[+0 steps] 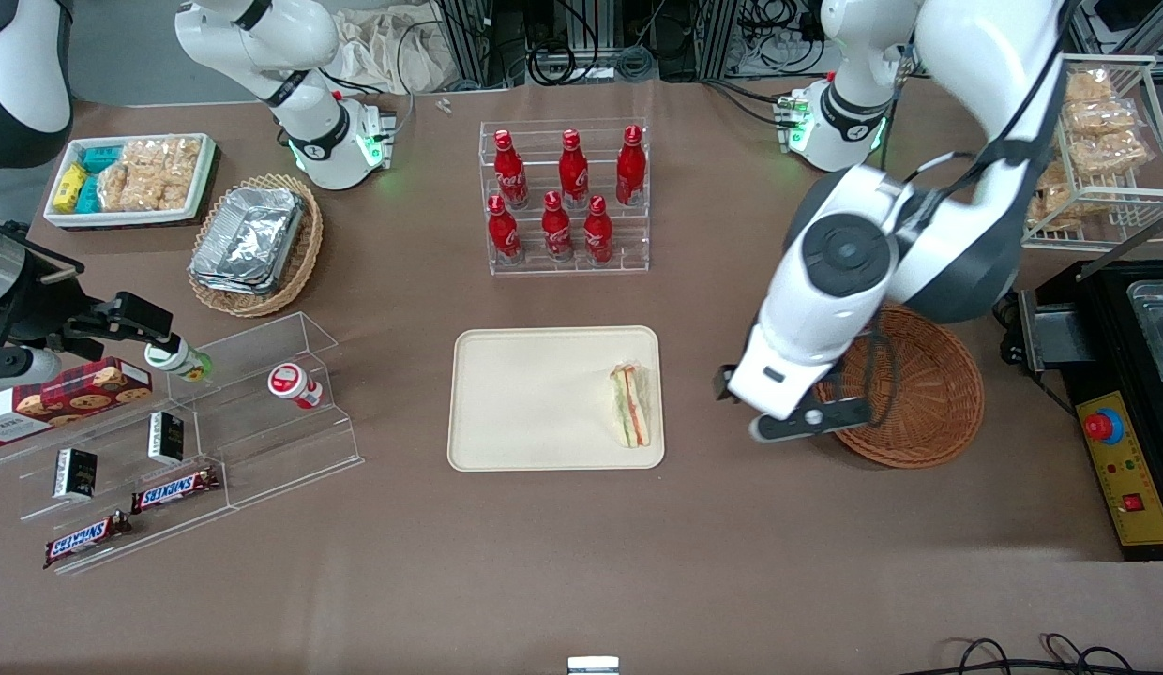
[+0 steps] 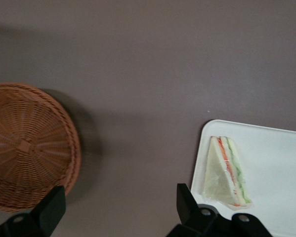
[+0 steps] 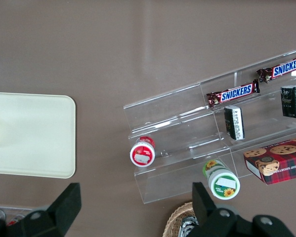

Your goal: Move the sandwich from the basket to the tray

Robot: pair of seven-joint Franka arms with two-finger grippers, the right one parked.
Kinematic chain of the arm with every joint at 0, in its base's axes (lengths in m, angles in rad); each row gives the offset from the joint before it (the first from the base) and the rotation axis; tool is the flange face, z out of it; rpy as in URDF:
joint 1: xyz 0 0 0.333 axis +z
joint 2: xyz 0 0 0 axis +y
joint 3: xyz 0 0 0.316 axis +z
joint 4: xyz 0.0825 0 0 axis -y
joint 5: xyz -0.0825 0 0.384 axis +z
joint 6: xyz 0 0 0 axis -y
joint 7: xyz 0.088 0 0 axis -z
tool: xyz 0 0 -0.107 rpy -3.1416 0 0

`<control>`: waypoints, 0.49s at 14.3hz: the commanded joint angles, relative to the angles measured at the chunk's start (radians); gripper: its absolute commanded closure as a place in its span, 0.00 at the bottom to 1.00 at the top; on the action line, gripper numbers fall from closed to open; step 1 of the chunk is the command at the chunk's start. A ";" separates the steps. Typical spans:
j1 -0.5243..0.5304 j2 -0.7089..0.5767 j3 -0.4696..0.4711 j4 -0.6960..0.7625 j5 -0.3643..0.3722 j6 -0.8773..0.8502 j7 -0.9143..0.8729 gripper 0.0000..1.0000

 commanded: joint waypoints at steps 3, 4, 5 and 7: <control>0.152 -0.178 0.026 -0.115 -0.140 -0.037 0.288 0.00; 0.152 -0.208 0.077 -0.130 -0.145 -0.063 0.342 0.00; 0.140 -0.237 0.141 -0.134 -0.155 -0.086 0.421 0.00; 0.091 -0.289 0.287 -0.164 -0.223 -0.109 0.575 0.00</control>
